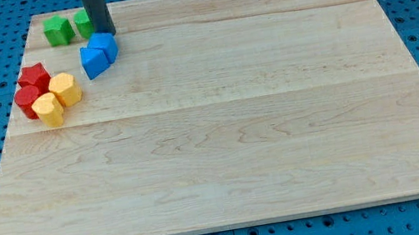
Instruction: Slightly move the blue cube to the right side
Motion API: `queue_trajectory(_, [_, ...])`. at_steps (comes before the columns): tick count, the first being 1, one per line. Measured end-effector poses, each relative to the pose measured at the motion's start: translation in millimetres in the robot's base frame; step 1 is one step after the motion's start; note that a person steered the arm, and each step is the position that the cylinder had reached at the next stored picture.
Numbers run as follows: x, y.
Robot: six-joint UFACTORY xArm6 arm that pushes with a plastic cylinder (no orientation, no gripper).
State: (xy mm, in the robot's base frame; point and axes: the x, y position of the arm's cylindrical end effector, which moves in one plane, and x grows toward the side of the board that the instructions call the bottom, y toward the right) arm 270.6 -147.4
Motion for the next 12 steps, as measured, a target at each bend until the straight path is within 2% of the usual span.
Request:
queue_trajectory(2, [34.0, -24.6])
queue_trajectory(3, [41.2, -18.3])
queue_trajectory(4, [54.5, -56.8])
queue_trajectory(5, [81.9, -65.9])
queue_trajectory(6, [99.6, -36.5])
queue_trajectory(7, [96.9, -15.8])
queue_trajectory(8, [82.8, 49.5])
queue_trajectory(9, [65.8, -1.5])
queue_trajectory(10, [53.1, 14.4])
queue_trajectory(11, [53.7, 142.4])
queue_trajectory(12, [127.1, 188.2])
